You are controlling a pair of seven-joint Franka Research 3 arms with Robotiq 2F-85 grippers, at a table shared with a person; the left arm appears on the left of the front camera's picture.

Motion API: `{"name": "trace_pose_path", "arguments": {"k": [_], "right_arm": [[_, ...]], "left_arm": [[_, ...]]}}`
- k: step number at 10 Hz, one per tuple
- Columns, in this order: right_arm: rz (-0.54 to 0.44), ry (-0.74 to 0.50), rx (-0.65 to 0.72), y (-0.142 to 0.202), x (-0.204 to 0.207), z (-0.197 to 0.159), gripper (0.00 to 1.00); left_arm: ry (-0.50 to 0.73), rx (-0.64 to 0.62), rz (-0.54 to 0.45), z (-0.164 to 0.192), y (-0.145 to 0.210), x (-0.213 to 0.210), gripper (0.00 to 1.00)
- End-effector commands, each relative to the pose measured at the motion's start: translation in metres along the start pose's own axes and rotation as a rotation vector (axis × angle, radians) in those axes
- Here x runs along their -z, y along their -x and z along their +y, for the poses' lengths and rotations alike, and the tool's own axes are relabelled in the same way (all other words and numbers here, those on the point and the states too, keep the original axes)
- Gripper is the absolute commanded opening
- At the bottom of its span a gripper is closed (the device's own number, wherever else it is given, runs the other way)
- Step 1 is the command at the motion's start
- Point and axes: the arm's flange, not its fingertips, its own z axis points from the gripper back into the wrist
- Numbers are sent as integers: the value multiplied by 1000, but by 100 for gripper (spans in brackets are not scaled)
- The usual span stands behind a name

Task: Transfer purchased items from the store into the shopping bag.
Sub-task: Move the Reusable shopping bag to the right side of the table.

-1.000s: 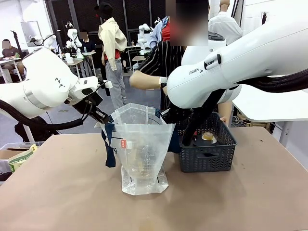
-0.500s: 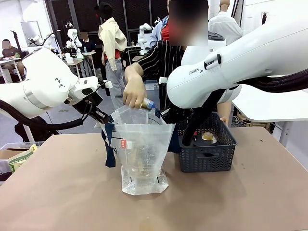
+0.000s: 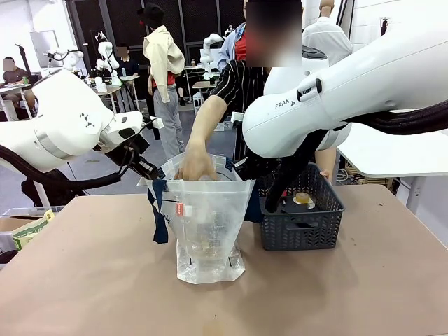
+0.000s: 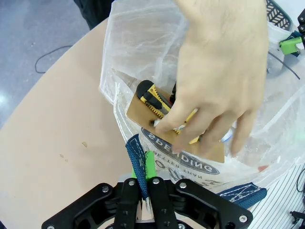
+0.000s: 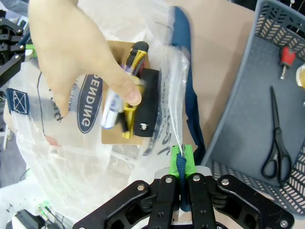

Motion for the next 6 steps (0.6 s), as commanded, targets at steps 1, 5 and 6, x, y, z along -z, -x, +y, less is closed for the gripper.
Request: {"name": "trace_pose_path", "arguments": {"k": [1, 5, 6], "right_arm": [[6, -3, 10, 6, 0, -1, 0], [6, -3, 10, 6, 0, -1, 0], [6, -3, 10, 6, 0, -1, 0]], "left_arm": [[-7, 0, 0, 1, 0, -3, 0], [-7, 0, 0, 1, 0, -3, 0], [-7, 0, 0, 1, 0, -3, 0]]}}
